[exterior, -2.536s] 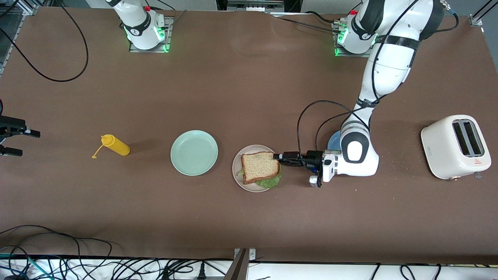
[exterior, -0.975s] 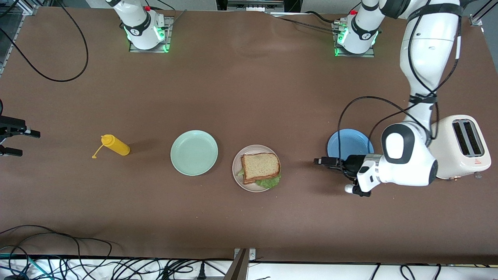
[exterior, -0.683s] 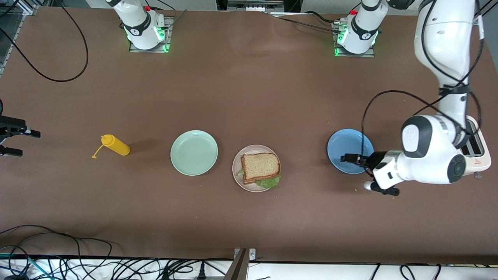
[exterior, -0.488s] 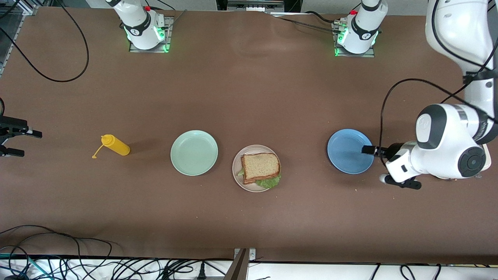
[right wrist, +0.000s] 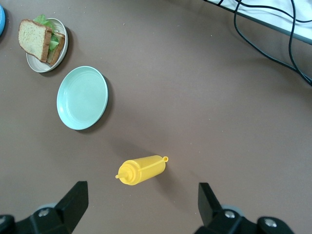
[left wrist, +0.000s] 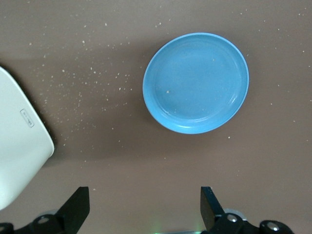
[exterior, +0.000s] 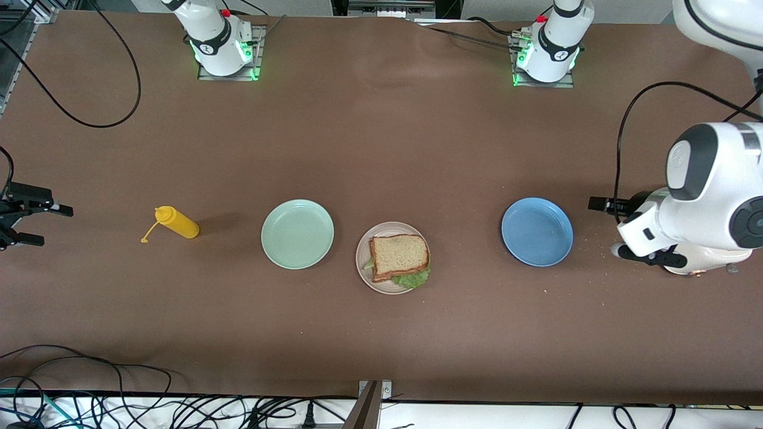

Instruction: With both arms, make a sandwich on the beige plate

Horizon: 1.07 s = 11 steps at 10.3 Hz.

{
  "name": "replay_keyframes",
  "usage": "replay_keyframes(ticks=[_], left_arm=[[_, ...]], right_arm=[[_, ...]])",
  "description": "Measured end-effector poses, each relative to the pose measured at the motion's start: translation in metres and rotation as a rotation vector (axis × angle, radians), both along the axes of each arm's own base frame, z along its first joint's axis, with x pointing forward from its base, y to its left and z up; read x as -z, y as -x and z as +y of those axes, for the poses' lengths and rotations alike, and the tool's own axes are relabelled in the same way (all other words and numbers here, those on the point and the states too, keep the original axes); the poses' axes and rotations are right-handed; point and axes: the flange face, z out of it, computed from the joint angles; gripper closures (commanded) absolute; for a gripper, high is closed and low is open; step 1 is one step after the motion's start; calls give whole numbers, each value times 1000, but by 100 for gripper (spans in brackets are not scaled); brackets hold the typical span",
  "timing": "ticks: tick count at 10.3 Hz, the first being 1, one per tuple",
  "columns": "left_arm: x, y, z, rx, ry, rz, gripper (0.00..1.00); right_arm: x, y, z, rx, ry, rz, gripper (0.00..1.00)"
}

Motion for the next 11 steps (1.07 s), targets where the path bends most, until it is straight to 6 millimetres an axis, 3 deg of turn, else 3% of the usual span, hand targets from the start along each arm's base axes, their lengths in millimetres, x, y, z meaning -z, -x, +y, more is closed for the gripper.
replay_keyframes(ticks=[3, 6, 7, 11], left_arm=[[-32, 7, 10, -53, -12, -43, 0], [-69, 16, 47, -112, -6, -184, 0], [-85, 29, 52, -120, 2, -261, 0], [-158, 68, 48, -111, 24, -410, 0]], right_arm=[[8, -1, 1, -8, 18, 16, 0], [16, -5, 10, -25, 28, 30, 0], [16, -6, 13, -30, 29, 30, 0], [15, -9, 26, -36, 32, 28, 0]])
